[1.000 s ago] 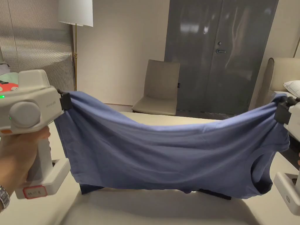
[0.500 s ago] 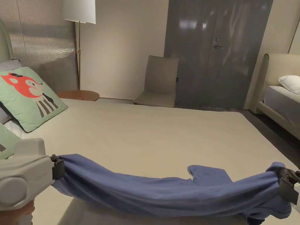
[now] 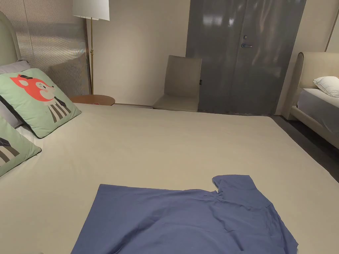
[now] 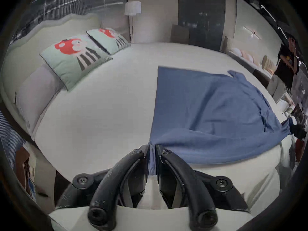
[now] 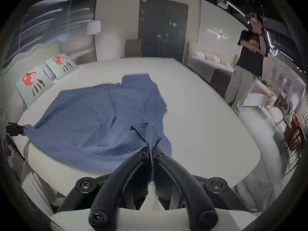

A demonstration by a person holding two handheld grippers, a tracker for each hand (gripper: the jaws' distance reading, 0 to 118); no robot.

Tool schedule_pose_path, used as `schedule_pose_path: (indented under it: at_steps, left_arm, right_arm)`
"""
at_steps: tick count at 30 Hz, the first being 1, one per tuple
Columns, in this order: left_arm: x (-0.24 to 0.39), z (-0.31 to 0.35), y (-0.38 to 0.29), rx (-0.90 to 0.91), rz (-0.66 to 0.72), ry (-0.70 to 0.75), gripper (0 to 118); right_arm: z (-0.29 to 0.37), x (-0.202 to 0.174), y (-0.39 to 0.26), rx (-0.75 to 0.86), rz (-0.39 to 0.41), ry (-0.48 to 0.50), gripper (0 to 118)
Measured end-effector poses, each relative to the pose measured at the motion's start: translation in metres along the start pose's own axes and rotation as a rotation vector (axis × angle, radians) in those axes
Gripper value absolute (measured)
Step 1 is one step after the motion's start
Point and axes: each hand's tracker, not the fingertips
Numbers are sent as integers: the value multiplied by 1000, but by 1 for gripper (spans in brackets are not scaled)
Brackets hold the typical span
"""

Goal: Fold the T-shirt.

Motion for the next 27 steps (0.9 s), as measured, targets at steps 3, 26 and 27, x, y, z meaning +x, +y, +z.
schedule_pose_path:
  at_steps: [3, 26, 27]
  left_arm:
    - [-7, -12, -11, -30, 7, 0, 5]
    - [22, 79, 13, 516, 78, -52, 97]
    - [29, 87, 17, 558, 64, -58, 89]
  right_arm:
    - [-12, 7, -21, -82, 7, -27, 3]
    - [65, -8, 23, 475, -72, -108, 104]
    - [71, -12, 29, 523, -78, -119, 104]
